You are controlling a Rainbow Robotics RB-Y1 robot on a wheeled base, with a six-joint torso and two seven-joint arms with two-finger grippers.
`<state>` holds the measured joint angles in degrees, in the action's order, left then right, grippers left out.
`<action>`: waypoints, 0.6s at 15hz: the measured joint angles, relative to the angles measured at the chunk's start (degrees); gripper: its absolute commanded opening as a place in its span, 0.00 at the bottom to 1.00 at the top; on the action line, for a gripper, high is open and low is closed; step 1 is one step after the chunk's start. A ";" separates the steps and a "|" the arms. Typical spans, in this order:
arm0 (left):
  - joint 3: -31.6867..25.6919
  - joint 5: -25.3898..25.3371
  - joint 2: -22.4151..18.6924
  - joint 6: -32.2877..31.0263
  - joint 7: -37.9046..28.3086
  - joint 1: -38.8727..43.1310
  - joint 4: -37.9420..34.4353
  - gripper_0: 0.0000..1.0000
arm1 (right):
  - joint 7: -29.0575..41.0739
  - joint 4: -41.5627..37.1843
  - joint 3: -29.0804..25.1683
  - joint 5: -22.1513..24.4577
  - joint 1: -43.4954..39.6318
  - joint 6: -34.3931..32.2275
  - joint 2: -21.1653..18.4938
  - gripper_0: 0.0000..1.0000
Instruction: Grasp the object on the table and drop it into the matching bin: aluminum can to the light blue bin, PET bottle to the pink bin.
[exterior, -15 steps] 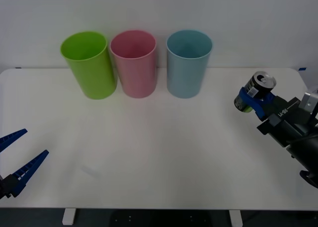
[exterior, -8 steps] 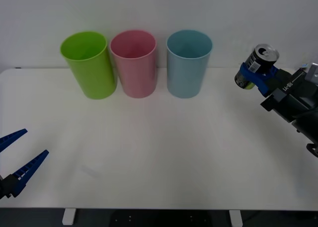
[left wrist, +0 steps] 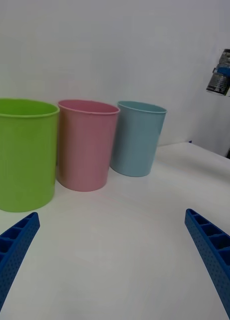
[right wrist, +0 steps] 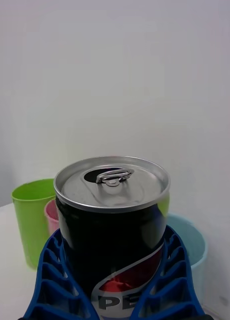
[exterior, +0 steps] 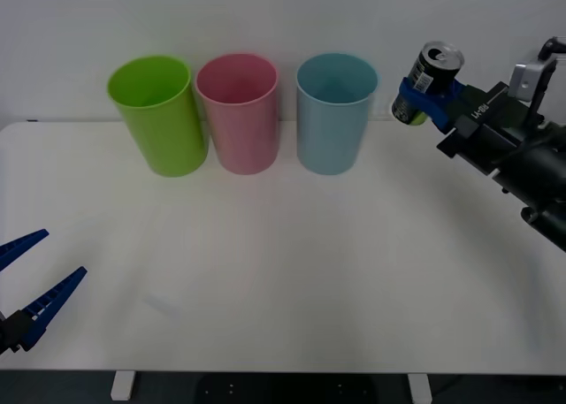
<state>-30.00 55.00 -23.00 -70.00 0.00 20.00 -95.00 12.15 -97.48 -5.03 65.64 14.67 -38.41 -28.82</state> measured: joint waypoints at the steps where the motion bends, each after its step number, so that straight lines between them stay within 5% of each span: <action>1: 0.00 0.00 0.00 0.00 0.00 0.00 0.00 1.00 | 0.09 1.90 0.14 1.52 2.02 0.00 0.86 0.00; 9: 0.00 0.00 0.00 0.00 0.00 0.00 0.00 1.00 | 0.04 20.31 0.03 12.52 18.73 -0.05 8.60 0.00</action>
<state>-30.00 55.00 -23.00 -70.00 0.00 20.00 -95.00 12.19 -77.17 -5.00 78.17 33.40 -38.47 -20.22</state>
